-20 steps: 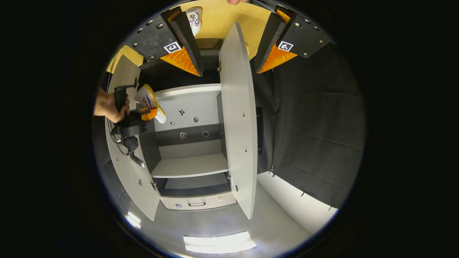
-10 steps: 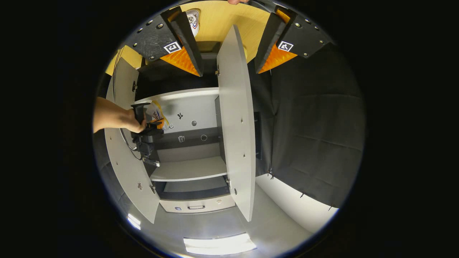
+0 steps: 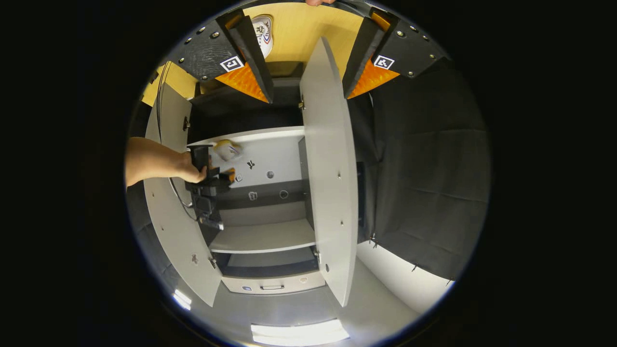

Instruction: Grab one shoe with the right hand and put it into the shoe cabinet, grab the other shoe with the left hand and put it into the shoe cabinet; then close the right door with the right hand and the left door with the left hand.

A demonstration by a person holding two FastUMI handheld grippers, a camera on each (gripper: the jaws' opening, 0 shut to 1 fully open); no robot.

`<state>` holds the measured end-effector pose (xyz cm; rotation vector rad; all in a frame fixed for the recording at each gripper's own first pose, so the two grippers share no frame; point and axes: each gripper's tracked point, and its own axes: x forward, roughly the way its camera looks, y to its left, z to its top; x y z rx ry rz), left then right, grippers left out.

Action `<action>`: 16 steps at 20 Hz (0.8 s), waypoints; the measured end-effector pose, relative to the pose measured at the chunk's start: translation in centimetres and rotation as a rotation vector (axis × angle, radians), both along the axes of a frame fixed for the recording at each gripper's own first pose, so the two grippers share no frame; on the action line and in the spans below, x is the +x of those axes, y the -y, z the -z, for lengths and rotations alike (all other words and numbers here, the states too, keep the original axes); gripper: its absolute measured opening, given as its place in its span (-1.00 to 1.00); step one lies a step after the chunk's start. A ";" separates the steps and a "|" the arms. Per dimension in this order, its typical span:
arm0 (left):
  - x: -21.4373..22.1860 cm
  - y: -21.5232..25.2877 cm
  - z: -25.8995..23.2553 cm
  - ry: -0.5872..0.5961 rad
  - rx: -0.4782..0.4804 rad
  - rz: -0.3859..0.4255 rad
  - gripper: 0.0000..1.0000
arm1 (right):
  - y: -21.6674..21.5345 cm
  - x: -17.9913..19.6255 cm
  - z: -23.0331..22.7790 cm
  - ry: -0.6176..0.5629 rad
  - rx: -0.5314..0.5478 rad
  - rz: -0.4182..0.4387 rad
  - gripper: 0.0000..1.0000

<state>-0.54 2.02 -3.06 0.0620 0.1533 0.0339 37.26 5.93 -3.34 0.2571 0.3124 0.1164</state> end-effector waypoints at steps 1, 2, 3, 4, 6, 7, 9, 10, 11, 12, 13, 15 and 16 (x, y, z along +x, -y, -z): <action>0.3 0.2 0.1 -0.006 -0.006 0.012 0.56 | 0.2 -0.6 -0.6 0.023 -0.004 0.002 0.96; 0.7 0.4 0.2 -0.010 -0.011 0.024 0.57 | 0.2 -1.4 -1.1 0.046 -0.013 0.000 0.96; 0.5 0.5 0.5 -0.013 -0.015 0.034 0.57 | 0.3 -2.4 -1.6 0.068 -0.030 -0.007 0.96; 0.8 0.7 0.6 -0.017 -0.021 0.046 0.57 | 0.4 -3.6 -2.0 0.091 -0.058 -0.018 0.96; 1.4 1.3 1.2 -0.031 -0.035 0.081 0.56 | 0.7 -6.2 -3.1 0.149 -0.130 -0.023 0.95; 2.0 1.8 1.6 -0.038 -0.046 0.105 0.56 | 1.0 -7.5 -3.7 0.184 -0.160 -0.019 0.95; 3.5 2.7 2.0 -0.052 -0.062 0.150 0.57 | 1.0 -10.5 -4.4 0.234 -0.195 -0.025 0.95; 4.0 2.9 2.6 -0.063 -0.067 0.168 0.57 | 1.1 -12.0 -4.4 0.244 -0.204 -0.031 0.96; 4.5 3.3 3.0 -0.074 -0.073 0.187 0.57 | 1.2 -13.5 -4.4 0.249 -0.209 -0.038 0.96; 5.0 3.7 3.6 -0.084 -0.079 0.202 0.57 | 1.3 -14.8 -4.3 0.251 -0.213 -0.045 0.96; 5.5 4.1 4.0 -0.091 -0.084 0.218 0.57 | 1.7 -16.0 -4.1 0.255 -0.228 -0.046 1.00; 6.5 4.9 5.1 -0.112 -0.098 0.252 0.57 | 3.1 -18.2 -3.8 0.255 -0.260 -0.033 0.96; 7.1 5.2 5.9 -0.130 -0.108 0.267 0.57 | 3.3 -19.3 -3.6 0.248 -0.265 -0.033 0.96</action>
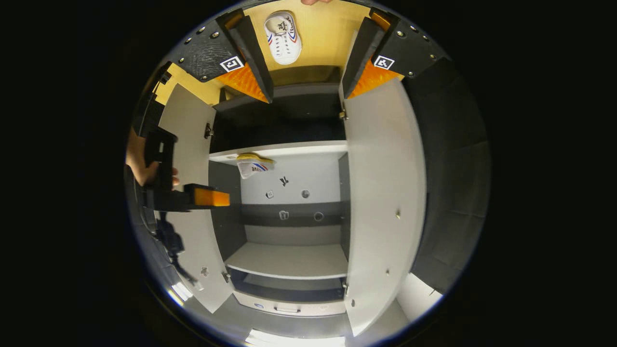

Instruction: Grab one shoe with the right hand and put it into the shoe cabinet, grab the other shoe with the left hand and put it into the shoe cabinet; then close the right door with the right hand and the left door with the left hand.

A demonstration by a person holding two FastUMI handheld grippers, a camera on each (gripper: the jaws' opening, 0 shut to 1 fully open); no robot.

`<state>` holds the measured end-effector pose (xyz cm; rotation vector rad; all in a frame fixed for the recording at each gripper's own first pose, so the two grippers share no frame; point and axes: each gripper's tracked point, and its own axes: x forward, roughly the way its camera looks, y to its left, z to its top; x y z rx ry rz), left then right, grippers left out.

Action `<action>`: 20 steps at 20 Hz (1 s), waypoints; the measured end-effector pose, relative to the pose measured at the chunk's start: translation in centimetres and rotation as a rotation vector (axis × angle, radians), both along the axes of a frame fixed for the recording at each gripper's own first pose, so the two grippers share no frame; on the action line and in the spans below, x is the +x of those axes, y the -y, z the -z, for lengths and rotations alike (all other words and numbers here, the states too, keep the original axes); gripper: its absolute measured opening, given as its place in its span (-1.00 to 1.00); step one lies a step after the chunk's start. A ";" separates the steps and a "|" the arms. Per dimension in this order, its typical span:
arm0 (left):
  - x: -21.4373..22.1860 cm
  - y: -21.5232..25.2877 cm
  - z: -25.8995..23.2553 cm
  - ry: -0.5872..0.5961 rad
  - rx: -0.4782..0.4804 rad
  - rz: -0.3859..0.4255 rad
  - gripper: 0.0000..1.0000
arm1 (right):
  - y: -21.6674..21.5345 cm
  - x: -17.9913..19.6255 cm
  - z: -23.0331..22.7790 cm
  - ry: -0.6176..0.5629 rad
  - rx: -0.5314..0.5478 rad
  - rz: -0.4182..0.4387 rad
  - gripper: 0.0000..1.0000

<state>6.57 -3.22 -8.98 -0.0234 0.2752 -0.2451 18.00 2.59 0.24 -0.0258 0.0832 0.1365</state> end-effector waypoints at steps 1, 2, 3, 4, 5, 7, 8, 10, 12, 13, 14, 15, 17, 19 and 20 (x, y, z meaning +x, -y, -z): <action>0.6 0.3 0.8 -0.018 -0.008 0.013 0.57 | 0.5 -1.0 0.3 -0.010 0.000 0.008 0.96; 1.2 0.6 1.5 -0.036 -0.015 0.023 0.57 | 1.1 -1.9 0.6 -0.019 0.003 0.019 0.97; 1.6 0.8 2.4 -0.053 -0.020 0.031 0.57 | 1.6 -2.9 0.8 -0.025 0.007 0.029 0.97; 2.1 1.0 3.3 -0.070 -0.021 0.040 0.58 | 2.0 -3.8 1.2 -0.030 0.007 0.036 0.97; 2.4 1.3 4.4 -0.090 -0.023 0.053 0.58 | 2.5 -4.8 1.3 -0.026 0.001 0.042 0.97; 2.8 1.9 7.0 -0.146 -0.020 0.085 0.58 | 3.0 -6.4 1.4 -0.001 -0.011 0.044 0.98; 2.8 2.2 8.4 -0.177 -0.018 0.095 0.58 | 3.3 -7.1 1.7 0.003 -0.017 0.047 0.97; 3.0 2.6 10.9 -0.228 -0.009 0.109 0.58 | 3.7 -8.6 2.1 -0.004 -0.019 0.056 0.97; 2.6 2.7 13.6 -0.275 0.015 0.119 0.58 | 3.8 -9.5 2.9 -0.024 -0.021 0.067 0.97; 2.5 2.7 15.0 -0.298 0.026 0.124 0.58 | 3.8 -10.2 3.3 -0.040 -0.022 0.068 0.97; 2.4 2.8 16.4 -0.326 0.037 0.129 0.58 | 3.8 -10.7 3.9 -0.055 -0.023 0.068 0.97; 2.0 2.8 17.8 -0.352 0.048 0.130 0.58 | 3.7 -11.2 4.4 -0.072 -0.025 0.066 0.97; 1.5 2.9 20.4 -0.410 0.072 0.136 0.58 | 3.6 -11.8 5.4 -0.104 -0.033 0.065 0.97; 1.2 2.8 22.6 -0.463 0.089 0.138 0.58 | 3.7 -12.6 5.9 -0.126 -0.044 0.065 0.97; 1.0 2.8 23.6 -0.492 0.086 0.136 0.58 | 3.8 -12.8 6.0 -0.133 -0.048 0.066 0.89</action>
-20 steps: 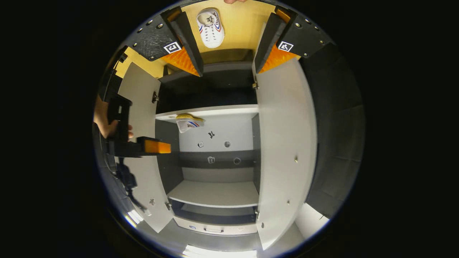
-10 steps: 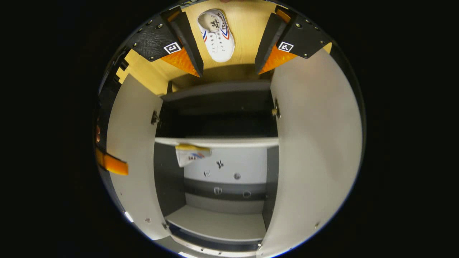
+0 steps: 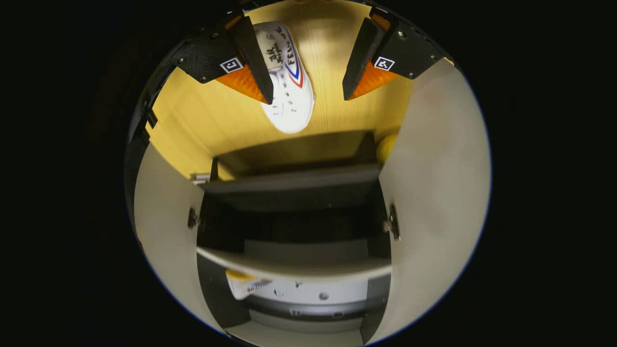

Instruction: Grab one shoe with the right hand and put it into the shoe cabinet, grab the other shoe with the left hand and put it into the shoe cabinet; then close the right door with the right hand and the left door with the left hand.

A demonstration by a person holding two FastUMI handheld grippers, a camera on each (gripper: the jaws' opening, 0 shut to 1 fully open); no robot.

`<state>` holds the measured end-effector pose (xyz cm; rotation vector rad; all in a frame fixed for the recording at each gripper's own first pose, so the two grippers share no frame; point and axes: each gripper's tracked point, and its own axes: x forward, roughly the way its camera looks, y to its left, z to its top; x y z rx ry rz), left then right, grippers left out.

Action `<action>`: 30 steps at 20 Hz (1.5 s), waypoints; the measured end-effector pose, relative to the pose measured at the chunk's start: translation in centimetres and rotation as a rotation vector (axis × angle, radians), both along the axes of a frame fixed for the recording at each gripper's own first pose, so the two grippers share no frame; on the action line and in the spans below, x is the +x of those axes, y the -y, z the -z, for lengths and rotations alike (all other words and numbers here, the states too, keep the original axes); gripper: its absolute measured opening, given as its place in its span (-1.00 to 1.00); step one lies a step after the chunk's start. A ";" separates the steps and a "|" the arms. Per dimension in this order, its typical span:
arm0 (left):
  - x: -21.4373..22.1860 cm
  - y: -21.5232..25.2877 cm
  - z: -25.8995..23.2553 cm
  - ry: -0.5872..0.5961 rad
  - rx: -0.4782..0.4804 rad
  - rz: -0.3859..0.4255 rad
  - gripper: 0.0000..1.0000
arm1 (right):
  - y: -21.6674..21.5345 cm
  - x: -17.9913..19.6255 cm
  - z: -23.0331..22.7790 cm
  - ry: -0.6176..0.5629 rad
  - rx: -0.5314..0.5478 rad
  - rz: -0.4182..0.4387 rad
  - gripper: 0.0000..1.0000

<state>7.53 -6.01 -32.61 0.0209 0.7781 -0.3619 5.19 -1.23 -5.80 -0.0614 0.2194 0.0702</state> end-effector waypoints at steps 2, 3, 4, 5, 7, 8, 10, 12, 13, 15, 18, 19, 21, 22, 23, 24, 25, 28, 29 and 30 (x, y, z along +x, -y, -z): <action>-0.2 0.3 1.4 -0.048 -0.015 -0.013 0.58 | 0.4 -0.2 0.3 -0.013 -0.006 0.007 0.97; -0.3 0.4 2.2 -0.064 -0.023 -0.018 0.58 | 0.5 -0.4 0.6 -0.024 -0.003 0.013 0.97; -0.5 0.5 3.0 -0.076 -0.023 -0.023 0.58 | 0.5 -0.5 0.7 -0.036 0.009 0.012 0.97; -0.5 0.5 3.5 -0.091 -0.018 -0.026 0.58 | 0.6 -0.5 0.8 -0.043 0.022 0.016 0.97; -0.7 0.4 4.5 -0.121 -0.002 -0.030 0.58 | 1.2 -0.6 0.8 -0.050 0.035 0.029 0.89; -0.5 0.4 4.9 -0.127 0.009 -0.028 0.58 | 1.2 -0.1 0.8 -0.053 0.036 0.036 0.98; -1.0 0.9 5.3 -0.132 0.000 -0.012 0.58 | 1.5 -0.3 1.1 -0.065 0.027 0.041 0.98; -1.5 1.5 5.8 -0.148 -0.002 0.009 0.43 | 1.6 -0.5 1.5 -0.077 0.017 0.042 0.98; -1.5 2.1 5.5 -0.135 -0.018 0.021 0.36 | 1.7 -0.6 1.6 -0.082 0.018 0.043 0.98; -1.8 2.4 5.7 -0.140 0.014 0.039 -0.08 | 1.6 -0.7 1.5 -0.084 0.024 0.038 0.97; -1.6 2.3 5.7 -0.161 0.034 0.013 -0.43 | 1.6 -0.9 1.7 -0.091 0.032 0.028 0.97; -1.1 1.9 5.4 -0.145 0.037 -0.022 -0.43 | 1.7 -1.0 1.6 -0.091 0.032 0.029 0.98; -1.0 1.9 5.1 -0.140 0.005 -0.061 -0.79 | 2.0 -1.1 1.4 -0.090 0.028 0.032 0.98; -0.9 2.1 5.6 -0.133 0.005 -0.059 -0.96 | 2.2 -1.2 1.2 -0.088 0.027 0.032 0.97; -0.9 1.9 5.3 -0.127 0.013 -0.054 -1.00 | 2.4 -1.2 1.0 -0.084 0.025 0.032 0.97; -0.7 1.9 4.8 -0.118 0.013 -0.050 -1.00 | 2.5 -1.3 0.8 -0.080 0.024 0.033 0.98; -0.4 1.9 4.5 -0.116 0.008 -0.052 -1.00 | 2.7 -1.3 0.6 -0.077 0.023 0.034 0.98; -0.3 1.6 3.7 -0.117 0.008 -0.075 -1.00 | 2.8 -1.7 0.3 -0.073 0.029 0.030 0.97; -0.2 1.5 3.4 -0.110 0.003 -0.078 -1.00 | 2.7 -1.7 0.3 -0.073 0.030 0.027 0.97; -0.1 1.5 2.8 -0.100 0.000 -0.078 -1.00 | 2.6 -1.8 0.3 -0.075 0.029 0.022 0.97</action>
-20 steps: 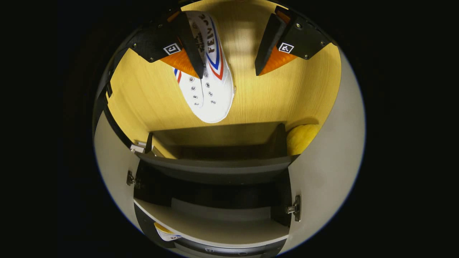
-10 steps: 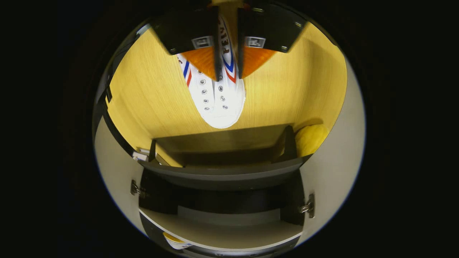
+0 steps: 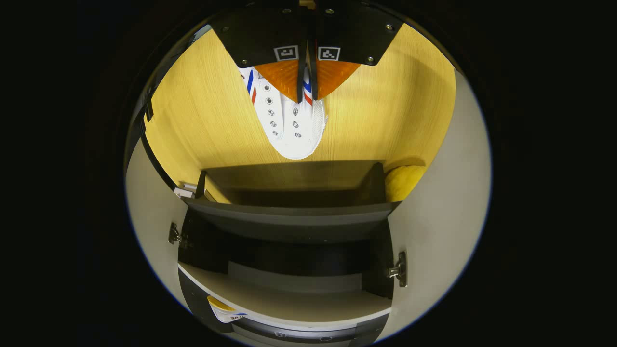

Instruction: Grab one shoe with the right hand and put it into the shoe cabinet, grab the other shoe with the left hand and put it into the shoe cabinet; then close the right door with the right hand and the left door with the left hand.

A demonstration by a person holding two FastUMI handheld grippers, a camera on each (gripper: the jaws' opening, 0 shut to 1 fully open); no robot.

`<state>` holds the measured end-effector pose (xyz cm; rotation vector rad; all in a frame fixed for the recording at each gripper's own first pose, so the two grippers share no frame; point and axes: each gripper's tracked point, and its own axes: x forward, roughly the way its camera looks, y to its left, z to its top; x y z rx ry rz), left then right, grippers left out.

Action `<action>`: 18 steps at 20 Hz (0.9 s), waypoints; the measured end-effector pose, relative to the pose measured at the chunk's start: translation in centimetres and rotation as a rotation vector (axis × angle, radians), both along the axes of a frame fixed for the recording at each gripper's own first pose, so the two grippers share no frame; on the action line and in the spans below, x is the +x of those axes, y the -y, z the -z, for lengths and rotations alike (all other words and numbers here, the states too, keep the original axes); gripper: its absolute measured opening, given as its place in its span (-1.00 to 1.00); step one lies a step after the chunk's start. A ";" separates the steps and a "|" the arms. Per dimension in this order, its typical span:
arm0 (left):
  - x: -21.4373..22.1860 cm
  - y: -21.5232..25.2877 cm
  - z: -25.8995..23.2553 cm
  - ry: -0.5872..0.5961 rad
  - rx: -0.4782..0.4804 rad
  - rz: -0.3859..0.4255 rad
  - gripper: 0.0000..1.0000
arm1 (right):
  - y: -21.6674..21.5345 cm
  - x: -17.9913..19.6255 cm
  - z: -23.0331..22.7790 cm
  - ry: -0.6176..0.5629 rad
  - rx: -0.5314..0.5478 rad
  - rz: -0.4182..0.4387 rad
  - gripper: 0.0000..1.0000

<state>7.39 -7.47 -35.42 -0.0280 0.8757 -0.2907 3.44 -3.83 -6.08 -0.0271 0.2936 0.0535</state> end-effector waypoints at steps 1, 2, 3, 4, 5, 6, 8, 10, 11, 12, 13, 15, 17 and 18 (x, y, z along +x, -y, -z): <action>0.2 0.0 -0.6 0.013 -0.003 0.002 -1.00 | -0.1 -0.1 0.1 -0.002 0.000 -0.006 0.98; 0.5 -0.1 -1.4 0.025 -0.005 0.002 -1.00 | -0.4 -0.1 0.1 -0.004 -0.001 -0.014 0.97; 0.7 -0.1 -2.4 0.043 -0.011 0.001 -1.00 | -0.6 -0.1 0.1 -0.005 -0.002 -0.021 0.97; 1.1 0.0 -3.7 0.062 -0.022 -0.002 -1.00 | -0.7 -0.2 0.1 -0.004 -0.004 -0.026 0.97; 1.5 0.0 -4.9 0.081 -0.035 -0.004 -1.00 | -0.8 -0.2 0.1 0.000 -0.006 -0.030 0.98; 2.0 0.2 -6.3 0.103 -0.050 -0.007 -1.00 | -0.9 -0.4 0.0 0.003 -0.009 -0.034 0.98; 3.3 0.2 -9.3 0.146 -0.072 -0.019 -1.00 | -1.0 -0.6 0.0 0.005 -0.015 -0.040 0.98; 3.9 0.0 -12.8 0.197 -0.093 -0.021 -1.00 | -1.3 -0.8 0.0 0.003 -0.006 -0.046 0.97; 4.4 0.1 -14.4 0.224 -0.100 -0.021 -1.00 | -1.3 -1.0 0.1 0.001 -0.001 -0.048 0.97; 4.9 0.1 -16.0 0.247 -0.105 -0.022 -1.00 | -1.3 -1.1 0.1 0.000 0.003 -0.048 0.97; 5.3 0.2 -17.5 0.268 -0.112 -0.022 -1.00 | -1.3 -1.3 0.1 -0.001 0.006 -0.048 0.97; 6.2 0.2 -20.3 0.304 -0.140 -0.022 -1.00 | -1.1 -1.5 0.1 0.002 0.004 -0.045 0.98; 6.2 0.0 -21.2 0.344 -0.172 -0.020 -1.00 | -1.1 -1.8 0.1 0.004 0.005 -0.046 0.98; 6.2 0.0 -21.4 0.370 -0.181 -0.015 -1.00 | -1.1 -1.9 0.2 0.004 0.006 -0.047 0.97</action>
